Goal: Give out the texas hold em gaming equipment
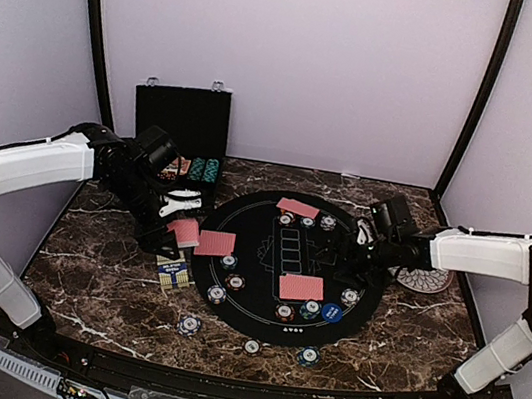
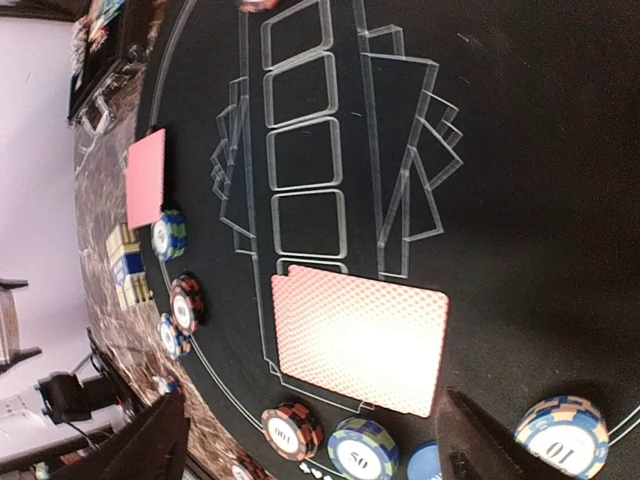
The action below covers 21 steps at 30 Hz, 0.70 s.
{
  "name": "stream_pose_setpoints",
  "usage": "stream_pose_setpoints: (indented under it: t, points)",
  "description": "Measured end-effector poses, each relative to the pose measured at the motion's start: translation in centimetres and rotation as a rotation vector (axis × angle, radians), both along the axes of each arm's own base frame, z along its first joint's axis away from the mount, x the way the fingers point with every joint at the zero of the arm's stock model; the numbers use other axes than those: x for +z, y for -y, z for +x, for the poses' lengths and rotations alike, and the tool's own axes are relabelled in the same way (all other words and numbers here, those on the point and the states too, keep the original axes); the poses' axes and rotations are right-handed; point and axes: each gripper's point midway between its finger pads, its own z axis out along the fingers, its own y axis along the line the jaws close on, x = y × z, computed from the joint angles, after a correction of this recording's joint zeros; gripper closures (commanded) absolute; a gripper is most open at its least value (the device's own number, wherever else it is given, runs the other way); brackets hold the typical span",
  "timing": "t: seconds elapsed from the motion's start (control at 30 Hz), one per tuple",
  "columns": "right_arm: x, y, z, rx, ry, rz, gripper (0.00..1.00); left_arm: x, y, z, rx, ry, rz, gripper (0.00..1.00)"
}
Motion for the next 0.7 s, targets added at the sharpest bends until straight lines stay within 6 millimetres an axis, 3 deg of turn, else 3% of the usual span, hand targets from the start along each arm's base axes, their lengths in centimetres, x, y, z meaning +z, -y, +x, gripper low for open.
stream_pose_setpoints:
  t: [0.2, 0.4, 0.53, 0.7]
  points:
    - [2.7, -1.8, -0.1, 0.032, 0.057, 0.026, 0.02, 0.0, 0.0, 0.0, 0.0, 0.0, 0.0, 1.0]
    - [5.6, -5.1, -0.8, 0.074, 0.095, 0.095, 0.02, 0.1, 0.0, 0.0, 0.0, 0.001, -0.001, 1.0]
    - [7.4, -9.1, -1.8, 0.118, 0.125, 0.181, 0.02, 0.3, 0.0, -0.1, -0.001, 0.006, -0.006, 1.0]
    - [7.6, -14.2, -3.7, 0.169, 0.117, 0.293, 0.03, 0.5, 0.0, -0.1, -0.001, 0.01, -0.013, 1.0]
